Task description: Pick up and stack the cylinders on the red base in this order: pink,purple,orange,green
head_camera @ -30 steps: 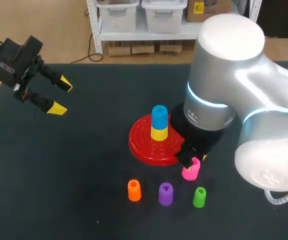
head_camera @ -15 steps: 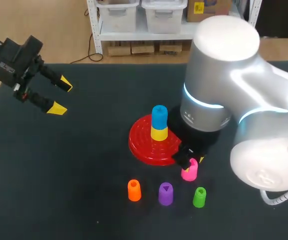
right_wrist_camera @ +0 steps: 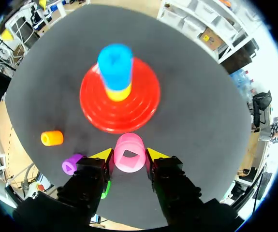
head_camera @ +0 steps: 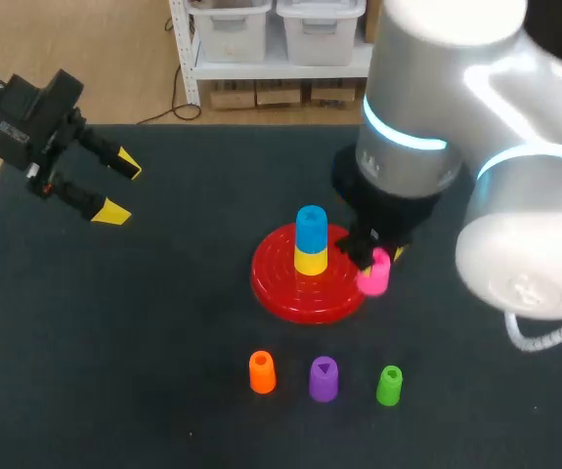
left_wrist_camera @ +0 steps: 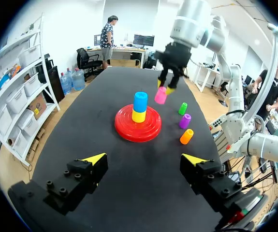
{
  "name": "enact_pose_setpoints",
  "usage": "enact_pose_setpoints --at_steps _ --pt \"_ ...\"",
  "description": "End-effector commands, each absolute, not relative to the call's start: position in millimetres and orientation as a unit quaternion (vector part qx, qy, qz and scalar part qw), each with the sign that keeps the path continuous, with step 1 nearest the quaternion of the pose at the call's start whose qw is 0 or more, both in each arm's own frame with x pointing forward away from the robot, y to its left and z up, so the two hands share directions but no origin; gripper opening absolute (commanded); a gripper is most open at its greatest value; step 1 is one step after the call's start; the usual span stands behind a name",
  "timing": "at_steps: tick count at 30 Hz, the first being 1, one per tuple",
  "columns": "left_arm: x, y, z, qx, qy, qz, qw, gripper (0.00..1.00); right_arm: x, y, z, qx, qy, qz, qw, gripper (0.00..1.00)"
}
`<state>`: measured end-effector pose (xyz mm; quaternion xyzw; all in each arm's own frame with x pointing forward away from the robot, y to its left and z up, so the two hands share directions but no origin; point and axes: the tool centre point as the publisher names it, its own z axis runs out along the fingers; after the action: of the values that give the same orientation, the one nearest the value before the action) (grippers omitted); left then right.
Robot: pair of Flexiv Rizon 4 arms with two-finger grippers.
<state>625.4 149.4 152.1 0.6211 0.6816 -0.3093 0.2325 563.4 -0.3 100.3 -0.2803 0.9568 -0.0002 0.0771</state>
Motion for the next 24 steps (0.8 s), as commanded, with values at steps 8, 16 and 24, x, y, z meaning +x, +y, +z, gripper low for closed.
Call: enact_pose_setpoints --at_steps 8,16,24 --pt "625 149 151 0.621 0.681 -0.309 0.234 1.00 617 29 166 -0.291 0.949 0.004 0.122 0.00" --pt "625 149 151 0.621 0.681 -0.309 0.234 1.00 642 63 165 -0.309 0.943 0.007 0.126 0.00" --pt "625 149 151 0.621 0.681 -0.309 0.234 1.00 644 78 157 -0.330 0.937 0.001 0.114 0.00"
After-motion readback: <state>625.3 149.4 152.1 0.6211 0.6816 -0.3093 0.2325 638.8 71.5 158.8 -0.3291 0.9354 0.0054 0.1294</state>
